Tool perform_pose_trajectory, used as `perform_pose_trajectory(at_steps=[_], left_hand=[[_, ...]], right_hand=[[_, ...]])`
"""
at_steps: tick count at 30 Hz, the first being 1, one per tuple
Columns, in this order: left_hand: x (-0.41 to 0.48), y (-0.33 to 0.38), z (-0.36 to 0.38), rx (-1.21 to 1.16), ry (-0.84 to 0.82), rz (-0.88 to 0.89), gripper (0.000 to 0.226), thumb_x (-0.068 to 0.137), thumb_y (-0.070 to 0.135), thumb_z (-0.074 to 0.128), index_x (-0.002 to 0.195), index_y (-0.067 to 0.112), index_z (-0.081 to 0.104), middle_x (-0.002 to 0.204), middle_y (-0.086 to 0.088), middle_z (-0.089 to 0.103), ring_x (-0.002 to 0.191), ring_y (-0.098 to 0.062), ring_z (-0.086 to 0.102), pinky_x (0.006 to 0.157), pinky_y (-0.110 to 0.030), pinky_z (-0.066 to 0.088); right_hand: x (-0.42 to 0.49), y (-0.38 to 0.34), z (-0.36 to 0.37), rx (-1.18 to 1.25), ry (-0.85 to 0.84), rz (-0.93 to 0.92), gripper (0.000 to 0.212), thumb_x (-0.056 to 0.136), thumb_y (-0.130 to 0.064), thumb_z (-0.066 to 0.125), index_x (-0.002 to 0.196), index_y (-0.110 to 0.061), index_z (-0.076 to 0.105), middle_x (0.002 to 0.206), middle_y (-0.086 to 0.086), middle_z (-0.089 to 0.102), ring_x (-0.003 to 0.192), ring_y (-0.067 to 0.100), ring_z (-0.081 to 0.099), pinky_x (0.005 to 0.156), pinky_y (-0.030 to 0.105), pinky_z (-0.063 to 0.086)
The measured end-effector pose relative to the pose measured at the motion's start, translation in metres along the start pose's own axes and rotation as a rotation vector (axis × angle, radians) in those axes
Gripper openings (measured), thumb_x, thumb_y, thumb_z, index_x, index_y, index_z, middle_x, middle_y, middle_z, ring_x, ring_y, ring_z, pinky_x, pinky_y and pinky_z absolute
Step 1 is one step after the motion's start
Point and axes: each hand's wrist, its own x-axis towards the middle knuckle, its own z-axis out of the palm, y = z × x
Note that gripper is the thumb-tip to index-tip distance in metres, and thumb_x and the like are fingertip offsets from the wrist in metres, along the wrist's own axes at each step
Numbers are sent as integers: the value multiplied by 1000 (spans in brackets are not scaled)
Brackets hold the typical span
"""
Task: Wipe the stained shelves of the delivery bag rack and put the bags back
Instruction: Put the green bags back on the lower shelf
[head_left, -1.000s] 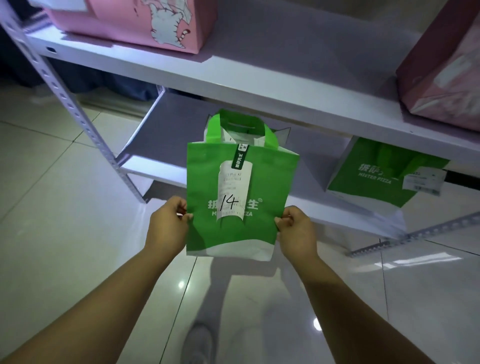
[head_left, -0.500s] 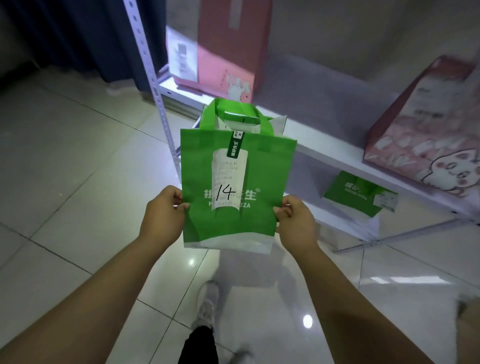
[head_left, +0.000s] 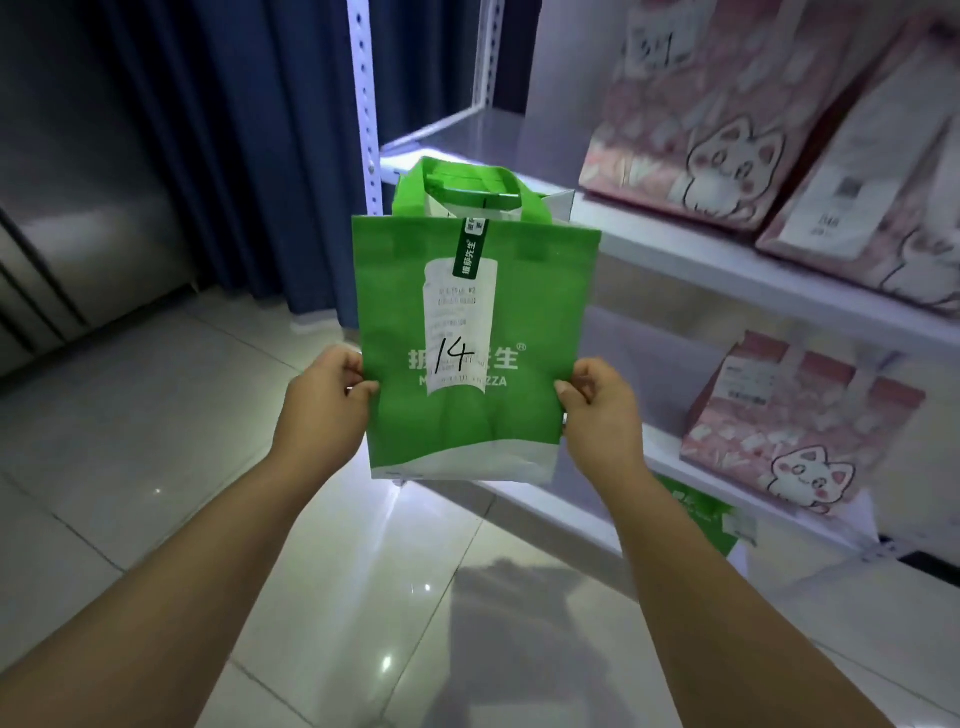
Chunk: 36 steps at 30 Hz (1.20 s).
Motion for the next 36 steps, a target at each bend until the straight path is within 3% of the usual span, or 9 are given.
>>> perform_pose_trajectory(at_steps=[3, 12, 17, 20, 24, 30, 36], left_hand=[[28, 30, -21, -10, 29, 88, 24, 86, 9, 57, 74, 30, 51, 85, 2, 67, 83, -23, 65, 75, -49, 55], [124, 106, -62, -2, 48, 312, 17, 86, 12, 58, 80, 26, 53, 83, 8, 68, 82, -19, 66, 73, -45, 56], [169, 133, -70, -11, 52, 409, 11, 88, 12, 56, 85, 22, 54, 87, 4, 67, 82, -19, 65, 72, -46, 56], [193, 145, -66, -22, 48, 421, 11, 88, 11, 54, 85, 22, 54, 90, 1, 67, 84, -20, 65, 74, -46, 56], [224, 156, -52, -3, 70, 440, 12, 87, 12, 55, 84, 23, 53, 91, 3, 67, 82, -19, 65, 73, -42, 56], [262, 159, -19, 39, 113, 420, 28, 88, 10, 54, 73, 31, 44, 81, 10, 61, 69, -11, 59, 57, -28, 46], [301, 159, 12, 69, 115, 398, 11, 89, 10, 54, 88, 21, 53, 81, 12, 59, 81, -14, 58, 61, -21, 40]], right_hand=[[18, -39, 1, 55, 27, -58, 22, 91, -4, 51, 76, -20, 53, 86, 10, 66, 83, 35, 62, 74, 53, 53], [84, -127, 12, 45, 216, -220, 27, 91, -5, 52, 74, -26, 51, 81, -6, 65, 70, 15, 57, 66, 35, 50], [117, -158, 15, 7, 308, -292, 14, 90, -5, 53, 83, -16, 56, 87, -1, 66, 81, 17, 61, 73, 32, 49], [137, -168, 15, -6, 321, -314, 25, 90, -6, 53, 75, -26, 53, 82, -9, 64, 77, 10, 60, 70, 28, 49], [171, -170, 16, 0, 335, -340, 26, 90, -6, 54, 75, -26, 53, 79, -13, 63, 75, 9, 60, 68, 25, 48], [223, -158, 18, -32, 303, -337, 25, 90, -6, 55, 76, -27, 54, 79, -14, 62, 75, 7, 59, 69, 27, 47], [268, -139, 24, -79, 294, -320, 25, 90, -9, 56, 73, -26, 49, 66, -13, 51, 60, -2, 44, 55, 17, 37]])
